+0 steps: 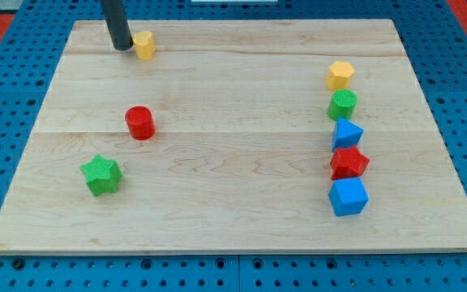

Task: Move the yellow heart to the top center

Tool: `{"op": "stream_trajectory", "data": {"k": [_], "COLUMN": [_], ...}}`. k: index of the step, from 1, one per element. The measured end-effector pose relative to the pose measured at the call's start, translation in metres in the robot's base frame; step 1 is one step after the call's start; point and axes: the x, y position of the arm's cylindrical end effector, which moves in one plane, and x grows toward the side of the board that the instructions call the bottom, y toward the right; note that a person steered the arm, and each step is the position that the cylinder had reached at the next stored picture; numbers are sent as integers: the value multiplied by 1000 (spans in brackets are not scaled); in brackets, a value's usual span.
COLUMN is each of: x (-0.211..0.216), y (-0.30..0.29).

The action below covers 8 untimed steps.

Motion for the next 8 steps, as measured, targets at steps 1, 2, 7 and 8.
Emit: {"op": "stream_trajectory", "data": {"k": [1, 2, 7, 8], "x": [0, 1, 2, 2], "y": [20, 33, 129, 152]}}
